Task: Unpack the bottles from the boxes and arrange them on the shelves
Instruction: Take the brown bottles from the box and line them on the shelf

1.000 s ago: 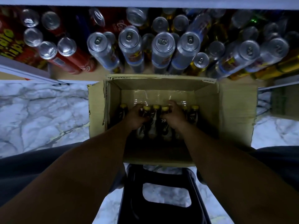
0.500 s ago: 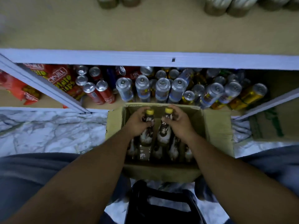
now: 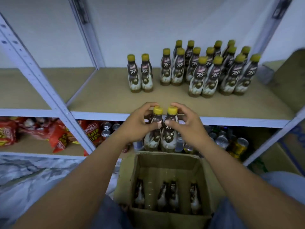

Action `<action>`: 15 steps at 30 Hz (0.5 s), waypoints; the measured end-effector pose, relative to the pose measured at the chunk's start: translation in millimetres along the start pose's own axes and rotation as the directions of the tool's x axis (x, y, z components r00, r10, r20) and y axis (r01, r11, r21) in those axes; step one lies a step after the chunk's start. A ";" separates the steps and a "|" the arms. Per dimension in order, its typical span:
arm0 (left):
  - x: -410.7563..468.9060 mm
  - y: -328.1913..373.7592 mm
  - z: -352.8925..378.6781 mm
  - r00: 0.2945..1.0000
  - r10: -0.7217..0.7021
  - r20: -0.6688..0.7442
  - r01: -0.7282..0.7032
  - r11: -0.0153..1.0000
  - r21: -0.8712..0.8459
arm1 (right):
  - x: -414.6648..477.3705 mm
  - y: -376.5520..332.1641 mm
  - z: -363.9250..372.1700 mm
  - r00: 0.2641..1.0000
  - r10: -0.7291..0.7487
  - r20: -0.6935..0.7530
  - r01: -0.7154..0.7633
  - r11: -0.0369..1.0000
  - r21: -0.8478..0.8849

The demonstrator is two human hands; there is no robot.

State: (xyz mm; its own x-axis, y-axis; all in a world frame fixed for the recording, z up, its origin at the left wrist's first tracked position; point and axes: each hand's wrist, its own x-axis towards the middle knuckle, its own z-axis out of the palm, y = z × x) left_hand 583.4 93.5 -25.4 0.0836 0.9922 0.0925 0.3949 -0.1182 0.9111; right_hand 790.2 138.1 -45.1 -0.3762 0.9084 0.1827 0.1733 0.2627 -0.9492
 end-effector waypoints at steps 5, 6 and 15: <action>34.6 47.9 -22.9 0.991 0.111 -0.080 -0.112 0.994 -0.015 | 44.2 -46.8 -25.0 0.991 -0.129 -0.026 0.129 0.992 -0.005; 44.2 52.9 -25.6 0.987 0.122 -0.100 -0.126 0.992 -0.029 | 54.4 -51.7 -29.1 0.988 -0.149 -0.036 0.149 0.989 -0.003; 129.6 46.5 -21.1 0.949 0.164 -0.271 -0.177 0.984 -0.023 | 139.1 -27.3 -54.0 0.969 -0.164 -0.182 0.144 0.982 -0.119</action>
State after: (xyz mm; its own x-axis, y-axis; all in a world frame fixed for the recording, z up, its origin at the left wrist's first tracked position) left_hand 593.3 217.5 37.4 -0.1038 0.9325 0.3460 0.3525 -0.2908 0.8895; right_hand 782.3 274.8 20.1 -0.2276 0.8966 0.3799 0.2239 0.4278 -0.8757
